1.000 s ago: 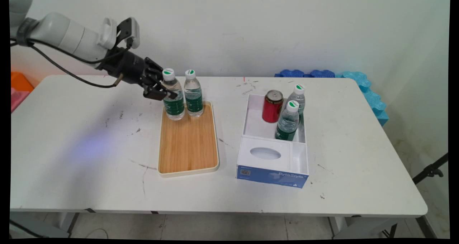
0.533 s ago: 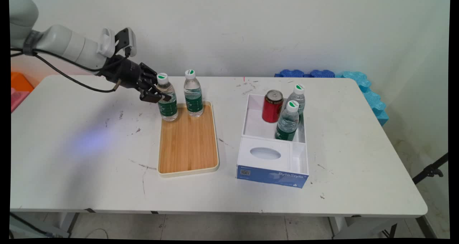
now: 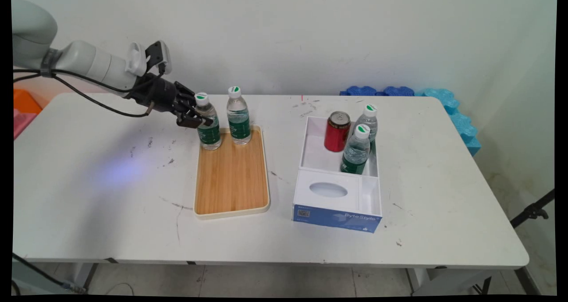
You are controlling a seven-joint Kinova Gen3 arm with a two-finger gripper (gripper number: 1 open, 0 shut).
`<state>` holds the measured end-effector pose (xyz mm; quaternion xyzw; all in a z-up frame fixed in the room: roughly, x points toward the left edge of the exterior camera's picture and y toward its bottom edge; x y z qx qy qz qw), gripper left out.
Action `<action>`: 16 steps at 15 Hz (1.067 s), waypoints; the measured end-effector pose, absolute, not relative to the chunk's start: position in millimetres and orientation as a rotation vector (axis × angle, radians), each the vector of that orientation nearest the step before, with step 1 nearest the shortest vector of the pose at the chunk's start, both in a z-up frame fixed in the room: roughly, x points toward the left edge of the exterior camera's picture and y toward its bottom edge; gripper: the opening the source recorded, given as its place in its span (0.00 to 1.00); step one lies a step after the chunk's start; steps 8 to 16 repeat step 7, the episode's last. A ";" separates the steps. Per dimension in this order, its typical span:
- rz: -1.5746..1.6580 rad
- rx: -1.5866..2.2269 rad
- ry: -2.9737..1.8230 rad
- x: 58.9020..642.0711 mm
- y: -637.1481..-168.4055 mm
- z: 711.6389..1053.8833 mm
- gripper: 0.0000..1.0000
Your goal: Place the picked object on the tray
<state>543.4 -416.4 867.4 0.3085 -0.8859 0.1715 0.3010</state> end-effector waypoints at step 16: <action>0.454 0.839 -2.325 545.5 -415.6 859.0 1.00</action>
